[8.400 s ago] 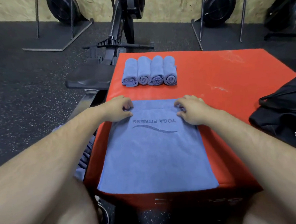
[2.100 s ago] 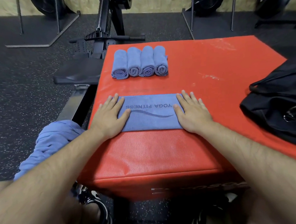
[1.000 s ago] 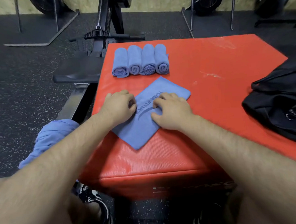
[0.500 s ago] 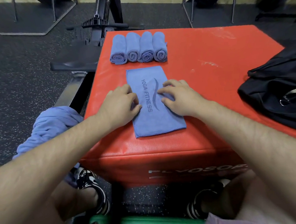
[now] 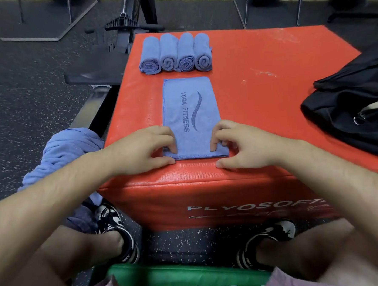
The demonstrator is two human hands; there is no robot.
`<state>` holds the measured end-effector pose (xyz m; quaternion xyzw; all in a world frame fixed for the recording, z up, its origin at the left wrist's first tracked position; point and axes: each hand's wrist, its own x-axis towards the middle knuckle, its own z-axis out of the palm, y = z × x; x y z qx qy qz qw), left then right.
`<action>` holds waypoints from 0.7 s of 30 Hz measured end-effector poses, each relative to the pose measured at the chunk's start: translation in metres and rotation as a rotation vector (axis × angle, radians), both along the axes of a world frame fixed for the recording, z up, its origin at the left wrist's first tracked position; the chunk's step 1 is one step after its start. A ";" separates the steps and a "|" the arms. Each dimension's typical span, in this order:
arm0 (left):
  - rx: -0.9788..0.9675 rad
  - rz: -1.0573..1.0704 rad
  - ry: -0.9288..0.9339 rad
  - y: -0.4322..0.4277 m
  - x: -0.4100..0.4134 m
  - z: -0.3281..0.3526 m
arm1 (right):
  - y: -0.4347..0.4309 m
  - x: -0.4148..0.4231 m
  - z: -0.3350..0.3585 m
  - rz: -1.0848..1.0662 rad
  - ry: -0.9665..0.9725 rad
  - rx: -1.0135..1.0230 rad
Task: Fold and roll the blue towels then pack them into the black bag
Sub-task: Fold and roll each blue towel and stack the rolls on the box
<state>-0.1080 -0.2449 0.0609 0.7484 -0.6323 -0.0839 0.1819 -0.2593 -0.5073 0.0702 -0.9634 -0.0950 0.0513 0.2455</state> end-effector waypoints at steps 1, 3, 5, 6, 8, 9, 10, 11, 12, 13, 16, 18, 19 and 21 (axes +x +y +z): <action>-0.006 0.006 -0.001 0.002 0.000 -0.001 | -0.002 -0.002 -0.001 0.003 -0.007 0.020; -0.020 0.019 -0.020 0.006 -0.001 -0.003 | -0.005 -0.004 -0.001 -0.001 -0.026 0.049; -0.033 0.030 -0.036 0.007 -0.001 -0.003 | -0.008 -0.005 -0.001 -0.002 -0.031 0.050; -0.033 0.033 -0.035 0.008 0.000 -0.003 | -0.010 -0.005 -0.001 0.000 -0.020 0.044; -0.017 0.029 -0.054 0.009 0.002 -0.005 | -0.012 -0.005 0.000 0.002 0.015 0.040; -0.005 0.034 -0.066 0.009 0.003 -0.006 | -0.013 -0.005 0.000 0.002 0.028 0.041; 0.000 0.047 -0.059 0.010 0.004 -0.007 | -0.013 -0.004 0.000 0.001 0.034 0.047; -0.006 0.060 -0.035 0.010 0.004 -0.007 | -0.013 -0.003 0.000 0.000 0.034 0.052; -0.022 0.066 -0.016 0.009 0.004 -0.008 | -0.013 -0.003 0.000 0.000 0.027 0.052; -0.040 0.064 -0.011 0.009 0.004 -0.008 | -0.013 -0.002 0.000 0.000 0.014 0.047; -0.074 0.044 -0.070 0.007 0.000 -0.008 | -0.012 -0.004 -0.001 0.020 -0.059 -0.002; -0.086 0.039 -0.138 0.006 -0.002 -0.006 | -0.009 -0.005 -0.001 0.057 -0.142 -0.070; -0.087 0.048 -0.161 0.007 -0.002 -0.004 | -0.008 -0.006 -0.002 0.068 -0.176 -0.103; -0.082 0.079 -0.156 0.007 -0.003 0.002 | -0.004 -0.008 -0.001 0.052 -0.209 -0.127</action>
